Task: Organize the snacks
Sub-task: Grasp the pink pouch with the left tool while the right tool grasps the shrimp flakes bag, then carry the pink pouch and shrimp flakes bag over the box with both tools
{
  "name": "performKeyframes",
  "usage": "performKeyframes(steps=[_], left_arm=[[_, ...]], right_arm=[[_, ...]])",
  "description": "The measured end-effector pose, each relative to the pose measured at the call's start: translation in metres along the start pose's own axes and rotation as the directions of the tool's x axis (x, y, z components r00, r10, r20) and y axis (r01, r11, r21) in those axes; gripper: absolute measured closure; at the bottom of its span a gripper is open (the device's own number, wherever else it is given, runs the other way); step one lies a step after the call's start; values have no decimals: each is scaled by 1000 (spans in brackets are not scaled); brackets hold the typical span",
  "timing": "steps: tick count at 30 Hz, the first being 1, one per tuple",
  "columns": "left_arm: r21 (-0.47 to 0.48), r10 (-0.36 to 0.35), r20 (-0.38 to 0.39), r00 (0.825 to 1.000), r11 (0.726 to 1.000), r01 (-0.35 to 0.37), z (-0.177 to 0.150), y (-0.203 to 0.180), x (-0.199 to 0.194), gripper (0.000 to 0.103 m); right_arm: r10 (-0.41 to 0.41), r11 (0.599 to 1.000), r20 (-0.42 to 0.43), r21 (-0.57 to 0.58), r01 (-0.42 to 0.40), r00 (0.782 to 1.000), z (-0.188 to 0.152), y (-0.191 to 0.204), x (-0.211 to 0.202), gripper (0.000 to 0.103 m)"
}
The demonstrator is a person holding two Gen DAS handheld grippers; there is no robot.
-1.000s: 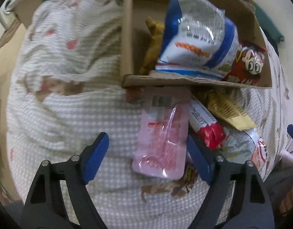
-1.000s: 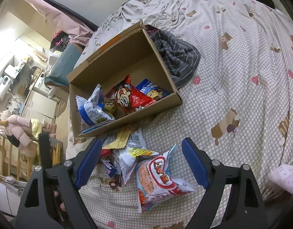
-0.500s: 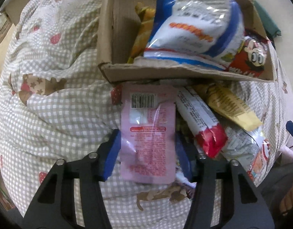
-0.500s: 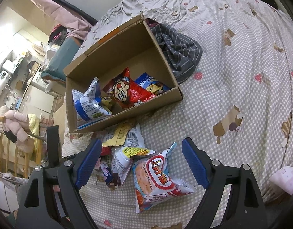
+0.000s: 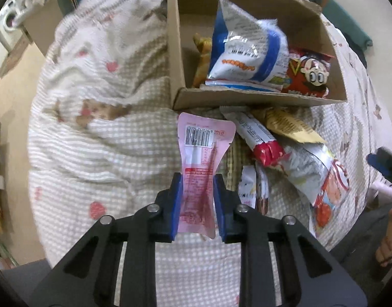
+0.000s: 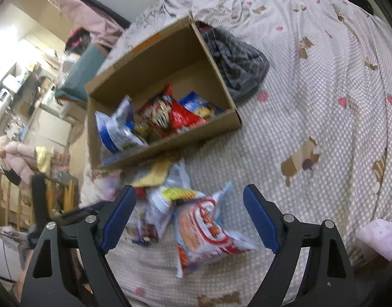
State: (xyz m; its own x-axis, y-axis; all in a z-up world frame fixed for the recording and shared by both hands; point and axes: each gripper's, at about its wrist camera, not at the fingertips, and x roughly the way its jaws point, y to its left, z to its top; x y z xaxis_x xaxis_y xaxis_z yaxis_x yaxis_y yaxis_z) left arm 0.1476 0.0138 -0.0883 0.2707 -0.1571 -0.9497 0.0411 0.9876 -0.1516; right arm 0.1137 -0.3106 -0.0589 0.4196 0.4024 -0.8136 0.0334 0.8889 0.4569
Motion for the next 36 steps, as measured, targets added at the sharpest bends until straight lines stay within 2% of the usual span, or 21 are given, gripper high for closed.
performKeyframes(steps=[3, 5, 7, 9, 13, 18, 20, 22, 23, 25, 28, 33, 36], left_arm=[[-5, 2, 12, 1000, 1000, -2, -2, 5, -14, 83], [-12, 9, 15, 1000, 1000, -9, -11, 10, -21, 83], [-26, 1, 9, 1000, 1000, -1, -18, 14, -25, 83], [-39, -4, 13, 1000, 999, 5, -25, 12, -24, 83], [-40, 15, 23, 1000, 999, -14, -28, 7, -20, 83], [-25, 23, 31, 999, 999, -22, -26, 0, -17, 82], [-22, 16, 28, 999, 1000, -15, -25, -2, -15, 82], [-15, 16, 33, 999, 1000, -16, -23, -6, -15, 82], [-11, 19, 38, 999, 1000, -19, -23, -7, -15, 82], [-4, 26, 50, 998, 1000, -26, -22, -9, -17, 82], [-10, 29, 58, 998, 1000, -29, -21, -7, -19, 82], [-31, 13, 60, 998, 999, -11, -20, -3, -21, 82], [-29, 19, 87, 996, 999, -16, -20, -2, -28, 82]], right_arm=[[-79, 997, -122, -21, 77, 989, -10, -6, 17, 15], [-85, 996, -200, -33, 80, 976, -19, -6, 30, 15], [-121, 988, -253, -119, 93, 960, -27, 5, 41, 15], [-187, 968, -261, -213, 132, 947, -36, 20, 50, 10], [-265, 912, -261, -380, 153, 928, -50, 50, 68, 4], [-438, 818, -239, -506, 273, 867, -62, 60, 101, 3], [-473, 791, -226, -535, 298, 851, -62, 60, 109, 3], [-477, 790, -227, -534, 301, 849, -61, 59, 111, 8], [-474, 793, -219, -528, 305, 853, -59, 59, 109, 17], [-465, 800, -214, -518, 303, 859, -55, 57, 103, 26], [-435, 818, -228, -505, 276, 871, -55, 58, 91, 34], [-406, 828, -271, -514, 226, 873, -56, 60, 55, 37], [-368, 827, -292, -537, 168, 883, -58, 71, 27, 37]])
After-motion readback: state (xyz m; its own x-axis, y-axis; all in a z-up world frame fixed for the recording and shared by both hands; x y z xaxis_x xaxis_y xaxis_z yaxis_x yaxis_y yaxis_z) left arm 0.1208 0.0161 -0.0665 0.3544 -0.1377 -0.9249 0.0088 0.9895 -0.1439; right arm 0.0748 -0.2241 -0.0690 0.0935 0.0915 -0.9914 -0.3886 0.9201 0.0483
